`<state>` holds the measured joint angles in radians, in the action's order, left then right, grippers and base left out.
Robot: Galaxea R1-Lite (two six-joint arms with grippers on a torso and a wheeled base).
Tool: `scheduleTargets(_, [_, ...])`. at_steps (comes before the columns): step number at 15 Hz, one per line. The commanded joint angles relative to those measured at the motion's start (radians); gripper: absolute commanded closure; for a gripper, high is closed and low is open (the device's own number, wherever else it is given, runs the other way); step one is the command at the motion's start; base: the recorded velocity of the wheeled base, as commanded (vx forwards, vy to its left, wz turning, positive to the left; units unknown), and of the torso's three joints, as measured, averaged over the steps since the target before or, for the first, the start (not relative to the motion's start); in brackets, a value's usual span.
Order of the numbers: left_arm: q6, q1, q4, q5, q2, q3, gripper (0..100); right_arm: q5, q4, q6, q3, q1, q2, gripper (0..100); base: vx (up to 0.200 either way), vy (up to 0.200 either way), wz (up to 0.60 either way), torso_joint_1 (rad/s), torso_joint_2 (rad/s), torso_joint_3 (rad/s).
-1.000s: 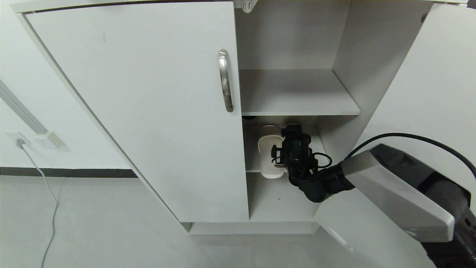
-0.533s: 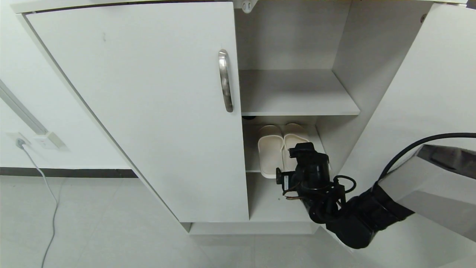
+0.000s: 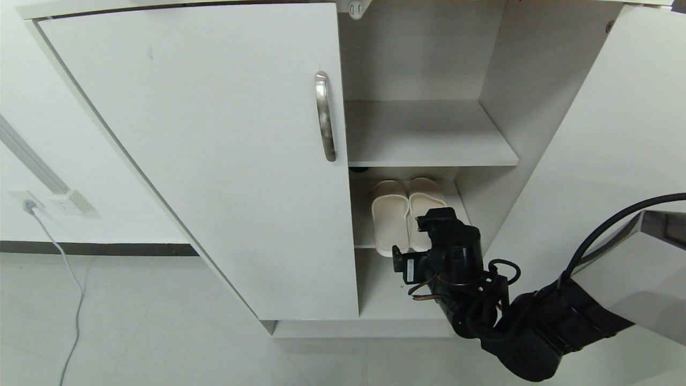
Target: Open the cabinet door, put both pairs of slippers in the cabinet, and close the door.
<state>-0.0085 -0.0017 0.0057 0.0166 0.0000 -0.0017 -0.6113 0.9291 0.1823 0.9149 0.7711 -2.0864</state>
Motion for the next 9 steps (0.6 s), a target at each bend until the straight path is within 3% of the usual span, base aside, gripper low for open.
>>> scheduleTargets(1, [0.001,0.000,0.000,0.000,0.002,0.000,100,-0.001,0.000,0.000,-0.008,0.010,0.008,0,0.000,0.000,0.00,0.000,0.00,0.000])
scheduleTargets(2, [0.001,0.000,0.000,0.002,0.002,0.000,100,-0.001,0.000,0.000,-0.013,0.014,0.016,0,0.000,0.000,0.00,0.000,0.00,0.000])
scheduleTargets(7, [0.005,0.000,0.000,0.002,0.002,0.000,100,0.001,0.000,0.000,-0.025,0.024,0.020,0,-0.200,0.000,0.00,0.003,0.00,0.002])
scheduleTargets(9, [0.004,0.000,0.000,0.002,0.002,0.000,100,0.001,0.000,-0.001,-0.022,0.024,0.020,0,0.000,0.000,0.00,0.000,0.00,0.000])
